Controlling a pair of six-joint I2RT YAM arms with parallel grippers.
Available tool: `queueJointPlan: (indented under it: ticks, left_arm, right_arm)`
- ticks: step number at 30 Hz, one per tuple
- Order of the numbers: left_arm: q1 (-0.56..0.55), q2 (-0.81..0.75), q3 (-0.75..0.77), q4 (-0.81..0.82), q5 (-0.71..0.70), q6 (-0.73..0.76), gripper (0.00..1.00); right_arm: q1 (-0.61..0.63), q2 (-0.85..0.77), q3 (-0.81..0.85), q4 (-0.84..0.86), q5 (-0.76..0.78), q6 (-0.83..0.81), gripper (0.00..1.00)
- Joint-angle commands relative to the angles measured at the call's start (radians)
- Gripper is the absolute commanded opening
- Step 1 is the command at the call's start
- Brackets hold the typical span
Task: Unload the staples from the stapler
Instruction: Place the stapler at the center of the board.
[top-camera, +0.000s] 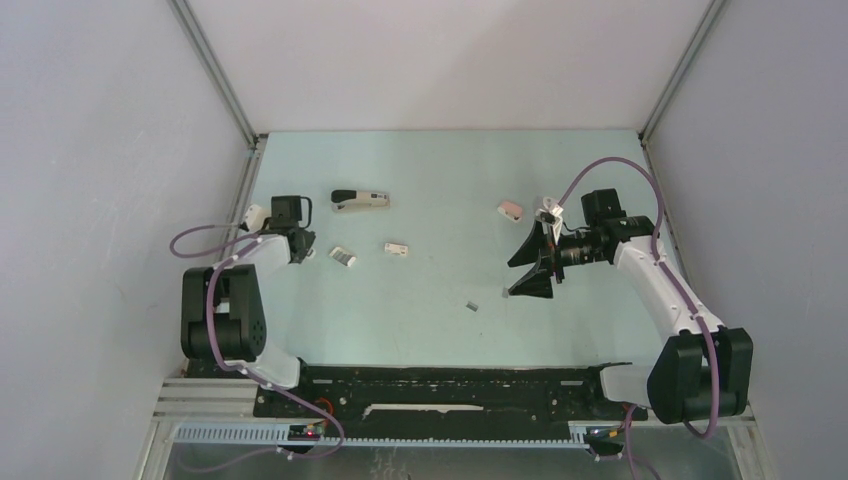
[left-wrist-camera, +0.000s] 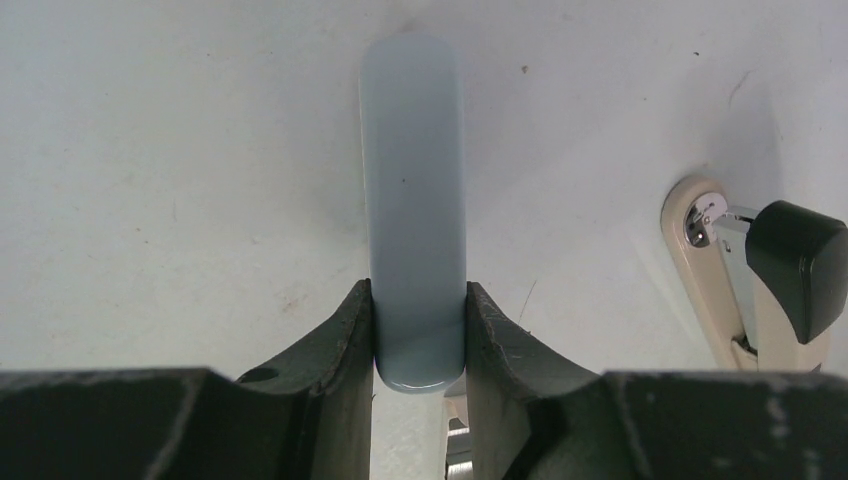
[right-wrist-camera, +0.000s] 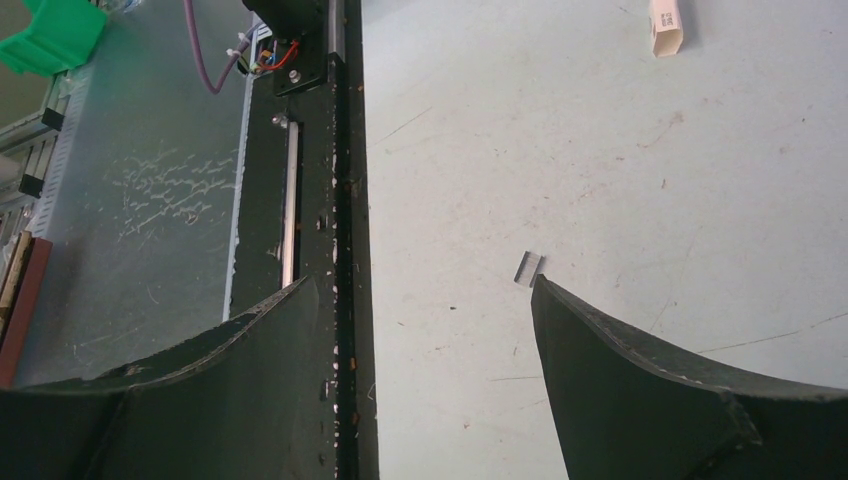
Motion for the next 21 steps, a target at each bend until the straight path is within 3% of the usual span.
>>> queueJointPlan:
  ticks: [1,3,8,13,21]
  left_arm:
    - [0.021,0.025,0.071,-0.001,0.010,-0.029,0.21]
    - [0.025,0.028,0.071,-0.003,0.021,-0.028,0.32]
    - [0.027,-0.003,0.069,-0.022,0.025,-0.025,0.71]
    - [0.027,-0.091,0.043,-0.036,0.021,-0.025,0.85]
    - [0.028,-0.291,-0.036,-0.060,0.022,-0.031,0.97]
  right_arm:
    - [-0.007,-0.030,0.022,0.007,-0.023,-0.001,0.88]
    - [-0.011,-0.031,0.023,0.006,-0.025,-0.001,0.88]
    - [-0.018,-0.036,0.023,0.003,-0.029,-0.002,0.88]
    - [-0.028,-0.047,0.023,0.003,-0.030,-0.003,0.88]
    - [-0.046,-0.064,0.023,0.000,-0.031,-0.007,0.88]
